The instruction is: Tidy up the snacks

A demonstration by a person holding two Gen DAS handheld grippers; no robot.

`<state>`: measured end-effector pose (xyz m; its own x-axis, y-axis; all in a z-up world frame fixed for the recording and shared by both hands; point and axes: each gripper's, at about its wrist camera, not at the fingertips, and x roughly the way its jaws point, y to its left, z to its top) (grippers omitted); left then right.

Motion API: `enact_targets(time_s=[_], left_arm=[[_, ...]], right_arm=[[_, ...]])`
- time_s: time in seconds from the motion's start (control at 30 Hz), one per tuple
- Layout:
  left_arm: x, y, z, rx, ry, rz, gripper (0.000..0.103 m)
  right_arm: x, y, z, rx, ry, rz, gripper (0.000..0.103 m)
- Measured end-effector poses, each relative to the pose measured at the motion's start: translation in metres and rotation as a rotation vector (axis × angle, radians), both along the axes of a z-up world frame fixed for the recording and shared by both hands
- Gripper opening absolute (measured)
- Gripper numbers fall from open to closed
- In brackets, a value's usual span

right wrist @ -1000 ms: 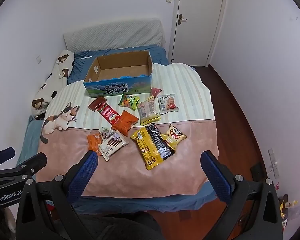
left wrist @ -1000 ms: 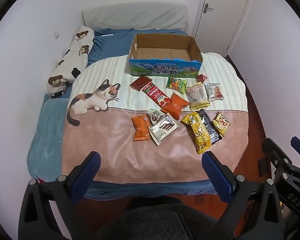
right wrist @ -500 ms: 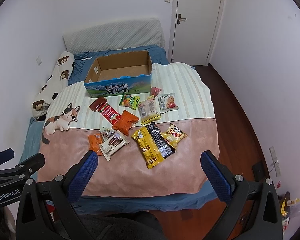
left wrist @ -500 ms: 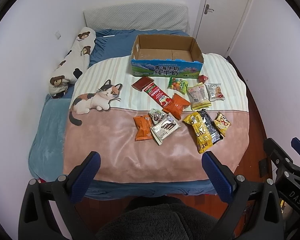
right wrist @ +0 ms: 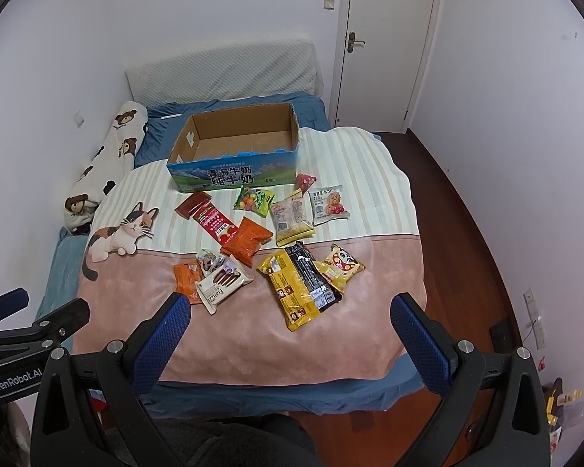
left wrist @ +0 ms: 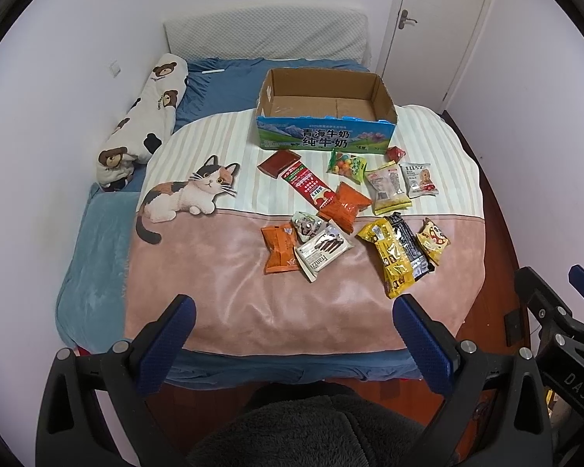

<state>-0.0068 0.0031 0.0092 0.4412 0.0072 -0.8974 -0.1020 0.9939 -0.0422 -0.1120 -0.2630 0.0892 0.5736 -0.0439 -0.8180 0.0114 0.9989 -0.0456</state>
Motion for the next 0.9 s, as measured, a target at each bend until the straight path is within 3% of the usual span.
enact_targets(time_s=[0.9], left_arm=[[-0.0037, -0.0083, -0.0096, -0.010, 0.015, 0.004, 0.103]], right_arm=[[-0.0027, -0.0071, -0.0020, -0.005, 0.002, -0.015, 0.103]])
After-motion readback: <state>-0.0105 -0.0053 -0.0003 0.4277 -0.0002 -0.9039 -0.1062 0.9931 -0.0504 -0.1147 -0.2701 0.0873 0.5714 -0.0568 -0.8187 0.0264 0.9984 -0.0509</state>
